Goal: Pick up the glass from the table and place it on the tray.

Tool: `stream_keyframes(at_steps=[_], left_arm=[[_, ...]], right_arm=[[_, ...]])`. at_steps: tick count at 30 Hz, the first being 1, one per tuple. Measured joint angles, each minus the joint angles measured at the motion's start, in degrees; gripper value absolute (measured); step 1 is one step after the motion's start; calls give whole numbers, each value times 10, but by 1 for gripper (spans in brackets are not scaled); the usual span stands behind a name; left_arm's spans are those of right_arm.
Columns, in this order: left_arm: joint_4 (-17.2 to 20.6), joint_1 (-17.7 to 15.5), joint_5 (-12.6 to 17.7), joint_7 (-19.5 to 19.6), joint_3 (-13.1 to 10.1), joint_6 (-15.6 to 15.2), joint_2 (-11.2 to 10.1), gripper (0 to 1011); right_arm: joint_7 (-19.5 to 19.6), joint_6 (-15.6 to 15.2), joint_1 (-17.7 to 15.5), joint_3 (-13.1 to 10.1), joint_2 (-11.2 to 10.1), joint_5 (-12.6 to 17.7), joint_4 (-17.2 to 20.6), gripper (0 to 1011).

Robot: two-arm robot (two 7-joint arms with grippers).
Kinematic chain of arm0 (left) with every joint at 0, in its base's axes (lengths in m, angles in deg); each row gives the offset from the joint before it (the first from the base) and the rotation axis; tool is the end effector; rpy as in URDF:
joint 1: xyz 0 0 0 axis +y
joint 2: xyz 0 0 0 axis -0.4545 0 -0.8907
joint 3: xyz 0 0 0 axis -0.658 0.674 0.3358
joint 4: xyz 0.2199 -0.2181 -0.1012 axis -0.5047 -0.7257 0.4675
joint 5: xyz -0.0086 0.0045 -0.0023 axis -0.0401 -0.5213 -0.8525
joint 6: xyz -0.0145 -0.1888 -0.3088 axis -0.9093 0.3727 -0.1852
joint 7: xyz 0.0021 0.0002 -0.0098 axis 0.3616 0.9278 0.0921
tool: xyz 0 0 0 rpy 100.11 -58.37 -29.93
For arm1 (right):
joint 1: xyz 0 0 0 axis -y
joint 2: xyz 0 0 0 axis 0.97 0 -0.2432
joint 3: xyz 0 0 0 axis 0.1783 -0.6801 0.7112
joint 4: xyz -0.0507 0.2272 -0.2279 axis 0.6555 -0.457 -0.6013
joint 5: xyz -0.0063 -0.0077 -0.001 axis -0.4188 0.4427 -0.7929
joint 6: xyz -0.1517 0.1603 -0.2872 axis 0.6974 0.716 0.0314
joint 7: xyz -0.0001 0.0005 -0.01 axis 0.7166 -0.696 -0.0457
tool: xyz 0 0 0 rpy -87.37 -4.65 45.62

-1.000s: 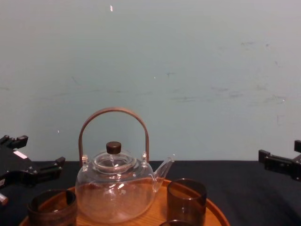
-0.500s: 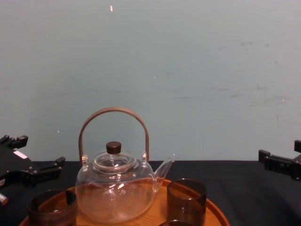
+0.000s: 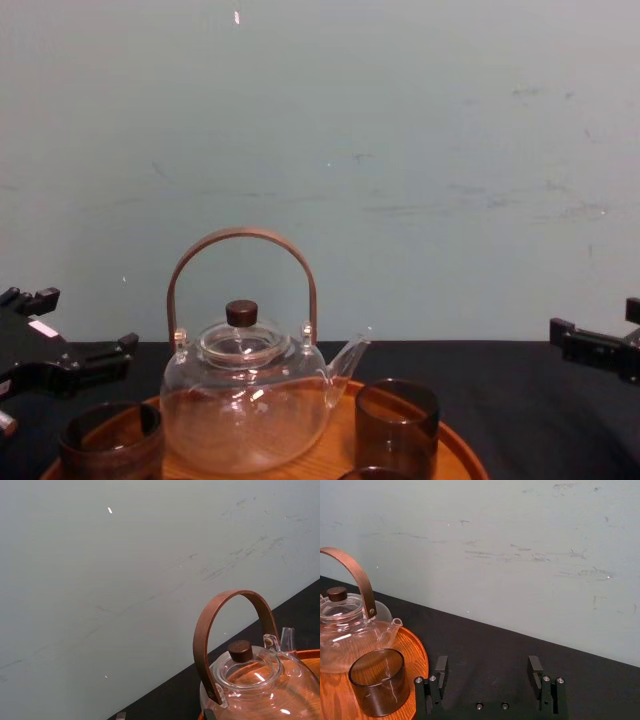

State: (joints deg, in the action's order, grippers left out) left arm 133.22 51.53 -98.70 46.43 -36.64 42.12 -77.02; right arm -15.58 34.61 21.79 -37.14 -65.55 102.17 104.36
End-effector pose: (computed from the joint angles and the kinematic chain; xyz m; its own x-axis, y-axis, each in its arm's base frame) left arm 0.4144 0.0889 -0.3413 0.2921 0.8803 0.3738 -0.9553 0.2872 0.0701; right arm 0.4153 -0.0571 -0.3270 0.4045 -0.9113 0.0769 0.9136 0.3989 -0.0784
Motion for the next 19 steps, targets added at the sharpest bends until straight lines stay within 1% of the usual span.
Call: stream_keyframes(at_steps=[19], left_arm=[[0,0,0,0,0,0,0,1001]], right_arm=[[0,0,0,0,0,0,0,1002]])
